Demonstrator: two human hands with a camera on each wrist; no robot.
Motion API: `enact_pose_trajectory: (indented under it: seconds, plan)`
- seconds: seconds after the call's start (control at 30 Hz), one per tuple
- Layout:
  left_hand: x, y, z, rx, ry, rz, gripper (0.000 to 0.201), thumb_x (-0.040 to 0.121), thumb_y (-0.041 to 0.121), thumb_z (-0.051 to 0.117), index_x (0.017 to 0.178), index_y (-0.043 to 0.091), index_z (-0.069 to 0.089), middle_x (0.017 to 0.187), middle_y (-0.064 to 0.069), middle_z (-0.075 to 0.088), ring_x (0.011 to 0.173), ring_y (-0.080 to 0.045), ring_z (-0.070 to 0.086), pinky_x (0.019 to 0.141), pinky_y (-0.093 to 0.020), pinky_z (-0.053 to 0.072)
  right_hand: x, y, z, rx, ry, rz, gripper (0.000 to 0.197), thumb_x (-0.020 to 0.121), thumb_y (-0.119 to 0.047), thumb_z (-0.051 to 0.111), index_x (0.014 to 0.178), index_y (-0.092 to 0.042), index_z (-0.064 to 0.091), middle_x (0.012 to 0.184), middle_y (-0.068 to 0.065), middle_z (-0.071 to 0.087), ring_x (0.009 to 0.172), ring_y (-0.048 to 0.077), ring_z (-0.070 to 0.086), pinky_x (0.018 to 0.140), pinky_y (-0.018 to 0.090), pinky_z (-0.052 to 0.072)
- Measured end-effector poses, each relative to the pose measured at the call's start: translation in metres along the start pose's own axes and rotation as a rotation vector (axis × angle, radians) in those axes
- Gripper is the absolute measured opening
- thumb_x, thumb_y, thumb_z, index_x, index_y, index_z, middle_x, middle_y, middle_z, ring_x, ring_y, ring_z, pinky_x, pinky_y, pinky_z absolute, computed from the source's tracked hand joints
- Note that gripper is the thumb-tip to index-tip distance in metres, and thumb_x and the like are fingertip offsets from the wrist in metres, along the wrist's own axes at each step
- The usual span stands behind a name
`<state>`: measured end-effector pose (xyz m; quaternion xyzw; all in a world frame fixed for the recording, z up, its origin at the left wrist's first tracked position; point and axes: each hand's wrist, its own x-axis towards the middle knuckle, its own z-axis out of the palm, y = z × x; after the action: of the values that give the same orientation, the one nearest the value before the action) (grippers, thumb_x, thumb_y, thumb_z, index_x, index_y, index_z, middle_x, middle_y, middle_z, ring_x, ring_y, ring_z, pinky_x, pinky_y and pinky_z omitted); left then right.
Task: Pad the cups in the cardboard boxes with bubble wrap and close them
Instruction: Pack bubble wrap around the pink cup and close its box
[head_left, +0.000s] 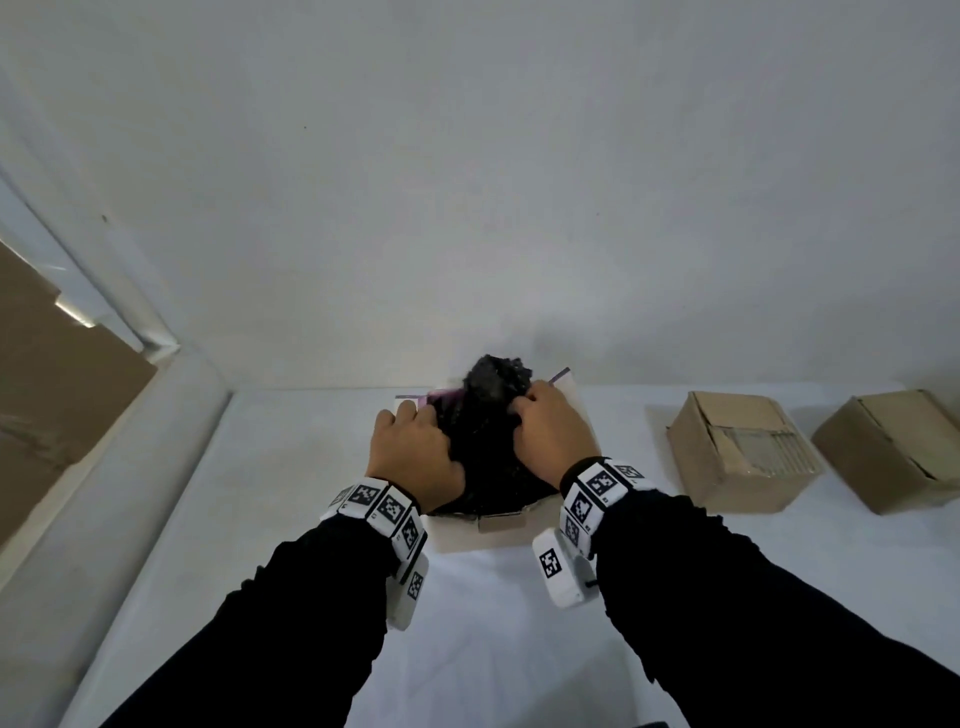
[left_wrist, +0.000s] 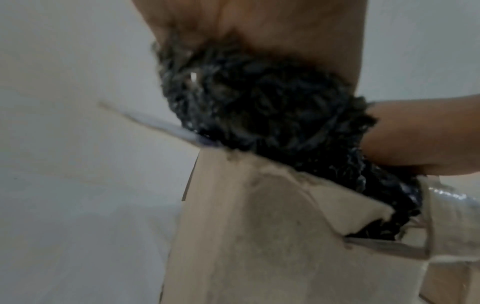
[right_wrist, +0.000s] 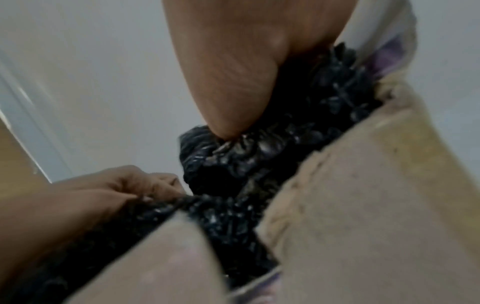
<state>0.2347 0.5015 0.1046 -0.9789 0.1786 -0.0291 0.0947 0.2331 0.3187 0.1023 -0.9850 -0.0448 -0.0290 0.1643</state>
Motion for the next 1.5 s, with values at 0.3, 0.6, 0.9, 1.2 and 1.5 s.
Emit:
enact_pose_trajectory:
  seconds: [0.3,0.6,0.9,1.2,1.5]
  plan:
    - [0.014,-0.001,0.014,-0.218,0.412,0.114,0.039,0.069,0.021,0.069,0.105,0.018,0.055,0.115,-0.007,0.051,0.092,-0.027,0.050,0.074,-0.037,0.042,0.006,0.000,0.006,-0.227,0.151,-0.125,0.036,0.070,0.000,0.059,0.105,-0.009,0.055,0.117,0.015,0.048,0.097,0.033,0.049,0.068,0.039,0.046]
    - [0.012,-0.007,0.025,-0.135,0.194,0.157,0.057,0.073,0.067,0.046,0.090,0.017,0.067,0.088,0.000,0.065,0.091,-0.026,0.057,0.082,-0.043,0.038,0.010,0.010,0.015,-0.304,-0.036,-0.169,0.035,0.094,-0.014,0.044,0.128,-0.013,0.055,0.123,0.012,0.050,0.117,0.032,0.043,0.080,0.039,0.049]
    - [0.026,-0.001,0.004,-0.091,0.051,-0.114,0.011,0.077,0.034,0.057,0.082,0.024,0.060,0.079,0.008,0.062,0.101,-0.025,0.044,0.079,-0.039,0.023,0.006,-0.003,-0.001,-0.577,-0.095,-0.040,0.024,0.085,-0.022,0.050,0.102,-0.013,0.065,0.116,0.011,0.055,0.113,0.032,0.045,0.089,0.041,0.036]
    - [0.038,-0.001,0.019,-0.158,0.237,0.184,0.017,0.063,0.007,0.073,0.077,0.013,0.065,0.082,-0.005,0.064,0.074,-0.028,0.058,0.054,-0.034,0.046,0.017,-0.005,0.024,-0.465,-0.015,-0.222,0.031,0.090,-0.014,0.048,0.121,-0.011,0.052,0.121,0.013,0.049,0.106,0.031,0.051,0.080,0.039,0.043]
    - [0.036,0.008,0.028,0.032,-0.005,0.085,0.028,0.079,0.023,0.044,0.102,0.017,0.058,0.082,0.004,0.068,0.115,-0.027,0.043,0.096,-0.049,0.020,0.024,0.009,0.029,-0.488,-0.208,-0.222,0.033,0.096,-0.017,0.035,0.126,-0.011,0.048,0.120,0.011,0.061,0.109,0.030,0.057,0.092,0.038,0.037]
